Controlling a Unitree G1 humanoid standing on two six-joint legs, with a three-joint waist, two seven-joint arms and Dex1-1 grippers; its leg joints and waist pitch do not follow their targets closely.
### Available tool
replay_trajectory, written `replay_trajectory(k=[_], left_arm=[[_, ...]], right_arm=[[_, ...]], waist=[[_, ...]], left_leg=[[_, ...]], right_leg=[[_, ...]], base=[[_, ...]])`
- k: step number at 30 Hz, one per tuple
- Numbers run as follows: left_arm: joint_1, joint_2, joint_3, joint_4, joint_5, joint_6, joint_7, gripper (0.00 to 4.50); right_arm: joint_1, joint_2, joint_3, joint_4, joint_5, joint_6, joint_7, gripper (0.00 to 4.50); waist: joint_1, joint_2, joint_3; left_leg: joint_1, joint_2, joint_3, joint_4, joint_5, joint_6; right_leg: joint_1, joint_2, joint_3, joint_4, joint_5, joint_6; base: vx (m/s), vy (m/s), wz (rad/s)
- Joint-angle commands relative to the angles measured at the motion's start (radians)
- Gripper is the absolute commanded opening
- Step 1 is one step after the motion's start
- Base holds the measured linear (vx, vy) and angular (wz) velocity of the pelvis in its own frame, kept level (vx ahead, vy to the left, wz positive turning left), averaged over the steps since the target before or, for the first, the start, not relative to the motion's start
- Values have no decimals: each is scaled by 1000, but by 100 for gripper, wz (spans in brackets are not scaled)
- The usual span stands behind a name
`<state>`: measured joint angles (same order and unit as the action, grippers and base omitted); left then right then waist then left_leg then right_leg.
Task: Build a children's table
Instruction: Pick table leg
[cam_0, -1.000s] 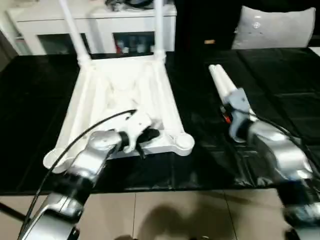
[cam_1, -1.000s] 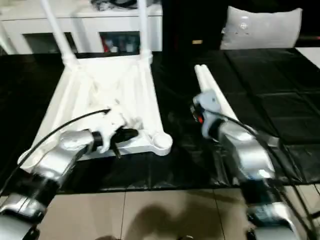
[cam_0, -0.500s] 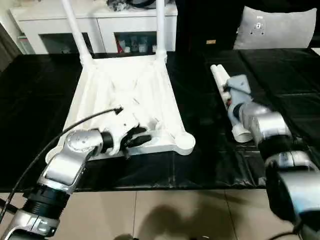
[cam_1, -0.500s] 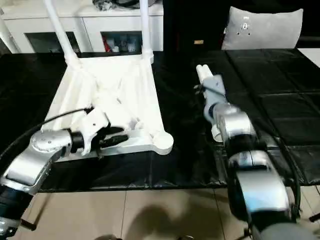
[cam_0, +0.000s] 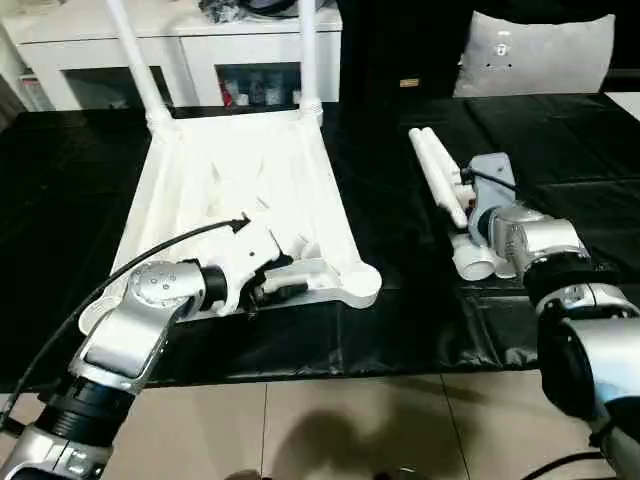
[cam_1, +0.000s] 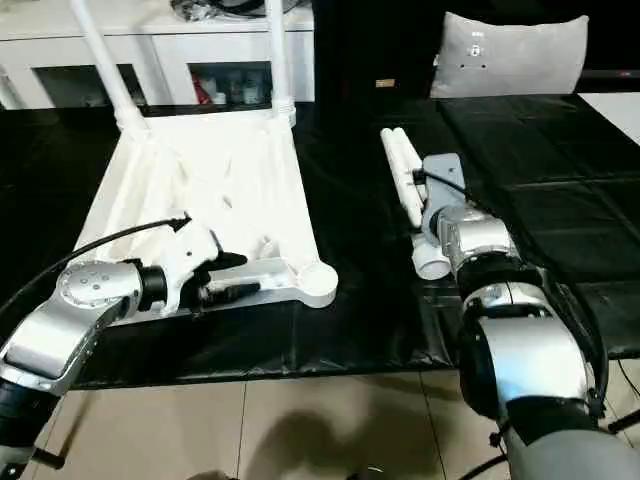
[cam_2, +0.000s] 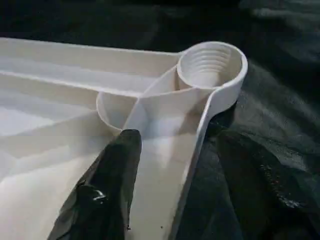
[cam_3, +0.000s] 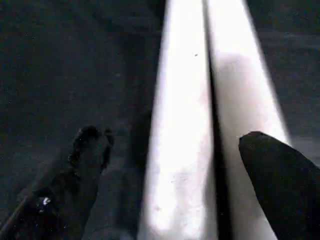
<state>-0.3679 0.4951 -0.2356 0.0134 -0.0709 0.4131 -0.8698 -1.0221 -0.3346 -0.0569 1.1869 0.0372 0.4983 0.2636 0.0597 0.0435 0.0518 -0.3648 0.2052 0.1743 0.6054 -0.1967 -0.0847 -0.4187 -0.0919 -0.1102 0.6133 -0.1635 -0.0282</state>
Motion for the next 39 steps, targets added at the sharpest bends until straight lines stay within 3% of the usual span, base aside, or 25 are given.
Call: replay_trajectory(k=[1, 9, 12, 13, 19, 29, 39], left_arm=[[0, 11, -6, -27, 2, 12, -10, 306], [2, 11, -9, -45, -4, 26, -5, 372], [3, -8, 6, -63, -36, 71, -1, 389], [3, -8, 6, -63, -36, 71, 0, 403], [15, -23, 11, -61, -35, 26, 13, 450], [28, 14, -12, -97, -60, 50, -47, 450], [42, 40, -14, -122, -81, 87, -79, 450]], right_arm=[[-3, 6, 7, 34, 7, 45, 42, 450], [-21, 12, 23, 66, -11, 45, 129, 369], [-24, 13, 29, 76, -23, 41, 151, 357], [-24, 13, 29, 76, -23, 41, 151, 331], [-24, 12, 48, 95, -41, 59, 200, 275], [-42, 12, 97, 108, -85, 80, 318, 197], [-40, 7, 137, 107, -126, 73, 387, 186]], waist=[[4, -13, -72], [6, -13, -71], [6, -13, -71], [6, -13, -71], [6, -12, -72], [7, -12, -69], [6, -11, -68]], left_leg=[[-2, 13, 3, -57, -130, 47], [-2, 15, 1, -58, -162, 32], [-2, 15, 1, -57, -158, 28], [-3, 15, 1, -57, -158, 30], [-4, 15, 0, -56, -152, 36], [-3, 18, -1, -58, -180, 31], [-2, 19, -2, -58, -181, 30]], right_leg=[[66, -46, 48, -62, -232, -212], [65, -49, 47, -64, -265, -208], [65, -49, 48, -64, -266, -210], [65, -49, 47, -64, -267, -210], [66, -48, 47, -63, -251, -211], [64, -49, 46, -64, -282, -212], [63, -49, 48, -63, -290, -211]], base=[[0, 0, 0], [0, 0, 0], [0, 0, 0], [0, 0, 0], [0, 0, 0], [0, 0, 0], [0, 0, 0]])
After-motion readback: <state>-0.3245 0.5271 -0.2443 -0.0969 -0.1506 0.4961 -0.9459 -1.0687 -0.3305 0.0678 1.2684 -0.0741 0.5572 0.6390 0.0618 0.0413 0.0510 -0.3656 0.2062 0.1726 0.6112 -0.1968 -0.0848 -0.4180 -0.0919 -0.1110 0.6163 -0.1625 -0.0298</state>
